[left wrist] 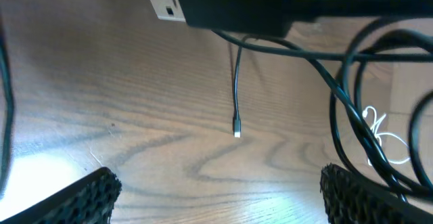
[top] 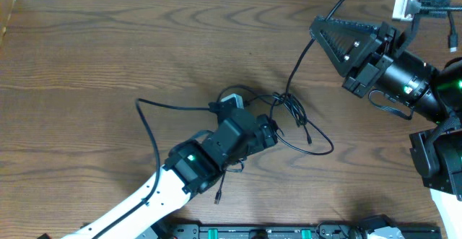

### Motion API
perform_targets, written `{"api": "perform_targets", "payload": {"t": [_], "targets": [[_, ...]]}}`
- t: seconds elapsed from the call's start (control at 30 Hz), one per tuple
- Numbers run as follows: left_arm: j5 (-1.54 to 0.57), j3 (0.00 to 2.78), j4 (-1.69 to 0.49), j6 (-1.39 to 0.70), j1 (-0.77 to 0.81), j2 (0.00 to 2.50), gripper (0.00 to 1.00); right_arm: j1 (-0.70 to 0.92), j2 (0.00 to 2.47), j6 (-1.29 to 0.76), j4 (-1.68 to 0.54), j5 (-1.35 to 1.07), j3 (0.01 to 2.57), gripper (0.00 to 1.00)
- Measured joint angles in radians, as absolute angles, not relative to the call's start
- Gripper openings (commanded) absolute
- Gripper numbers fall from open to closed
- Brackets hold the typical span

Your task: Untangle cables

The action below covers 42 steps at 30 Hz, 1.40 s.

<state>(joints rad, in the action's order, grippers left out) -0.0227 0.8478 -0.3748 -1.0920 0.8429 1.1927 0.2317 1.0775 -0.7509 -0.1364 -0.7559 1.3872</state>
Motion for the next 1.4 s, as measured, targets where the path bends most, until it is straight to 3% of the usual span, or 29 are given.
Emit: {"api": "perform_targets", "payload": {"t": [0.23, 0.53, 0.97, 1.0, 1.03, 1.07, 1.13, 1.23, 1.27, 1.4], "targets": [[0.014, 0.849, -0.145, -1.207, 0.867, 1.325, 0.95, 0.232, 1.077, -0.820, -0.081, -0.818, 1.388, 0.01], [-0.175, 0.848, 0.295, -1.235, 0.866, 1.459, 0.95, 0.232, 1.077, -0.850, -0.080, -0.865, 1.388, 0.01], [-0.313, 0.843, 0.625, -1.262, 0.887, 1.634, 0.95, 0.236, 1.077, -1.051, 0.093, -0.875, 1.390, 0.01], [-0.309, 0.843, 0.687, -1.269, 0.887, 1.644, 0.86, 0.248, 1.077, -1.072, 0.091, -0.876, 1.390, 0.01], [-0.304, 0.844, 0.729, -1.279, 0.887, 1.646, 0.70, 0.257, 1.077, -1.079, 0.091, -0.876, 1.390, 0.01], [-0.289, 0.844, 0.742, -1.280, 0.887, 1.645, 0.41, 0.275, 1.078, -1.089, 0.091, -0.876, 1.390, 0.01], [-0.259, 0.847, 0.707, -1.290, 0.887, 1.645, 0.12, 0.303, 1.079, -1.097, 0.095, -0.872, 1.390, 0.01], [-0.198, 0.858, 0.494, -1.275, 0.888, 1.644, 0.08, 0.311, 1.087, -1.075, 0.123, -0.829, 1.390, 0.01], [-0.141, 0.868, 0.316, -1.252, 0.888, 1.642, 0.08, 0.310, 1.089, -1.045, 0.123, -0.809, 1.390, 0.02], [-0.059, 0.856, 0.009, -1.122, 0.875, 1.642, 0.08, 0.207, 1.089, -0.789, -0.097, -0.622, 1.395, 0.02]]}}
